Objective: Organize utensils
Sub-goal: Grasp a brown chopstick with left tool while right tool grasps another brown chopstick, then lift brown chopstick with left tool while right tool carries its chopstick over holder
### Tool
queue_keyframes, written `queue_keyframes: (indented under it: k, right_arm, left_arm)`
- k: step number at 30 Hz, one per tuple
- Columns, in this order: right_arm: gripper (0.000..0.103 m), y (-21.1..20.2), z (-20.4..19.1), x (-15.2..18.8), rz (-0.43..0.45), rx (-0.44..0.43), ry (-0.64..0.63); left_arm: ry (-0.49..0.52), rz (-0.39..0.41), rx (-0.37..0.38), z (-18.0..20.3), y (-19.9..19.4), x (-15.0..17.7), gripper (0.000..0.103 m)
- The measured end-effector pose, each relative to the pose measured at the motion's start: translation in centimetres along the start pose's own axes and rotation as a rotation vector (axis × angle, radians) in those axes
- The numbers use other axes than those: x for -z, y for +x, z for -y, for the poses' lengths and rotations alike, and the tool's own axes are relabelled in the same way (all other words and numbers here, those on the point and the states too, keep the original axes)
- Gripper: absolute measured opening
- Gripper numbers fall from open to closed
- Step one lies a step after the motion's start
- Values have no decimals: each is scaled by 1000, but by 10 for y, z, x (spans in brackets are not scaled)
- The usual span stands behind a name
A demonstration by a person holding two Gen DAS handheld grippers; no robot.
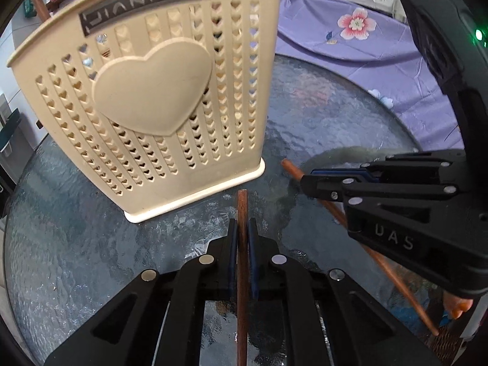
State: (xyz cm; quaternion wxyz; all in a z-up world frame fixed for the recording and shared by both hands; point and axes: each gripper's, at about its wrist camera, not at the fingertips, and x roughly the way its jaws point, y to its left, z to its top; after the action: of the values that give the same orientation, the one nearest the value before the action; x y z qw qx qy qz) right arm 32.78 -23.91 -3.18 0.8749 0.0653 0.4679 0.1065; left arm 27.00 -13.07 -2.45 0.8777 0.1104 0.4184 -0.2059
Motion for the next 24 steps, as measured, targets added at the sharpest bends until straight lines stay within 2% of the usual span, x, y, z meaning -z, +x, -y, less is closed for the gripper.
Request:
queue_keyframes:
  k: [7,13,20,24]
  right_arm:
    - [7,-24,-4,-1,68,-64,36]
    - [7,-57,-8,2,132,-123,48]
    - [7,-113,-21,4,246,-190,2]
    - [7,-145,-28,2,314,-209,-36]
  left_arm:
    - [-20,65,23,-6,-28,0,7]
    - [-64,149,53,-28,-68,5,7]
    - [-81,239,71,-44,-115,6,7]
    - [-75,294,64,-46,-138,-4,7]
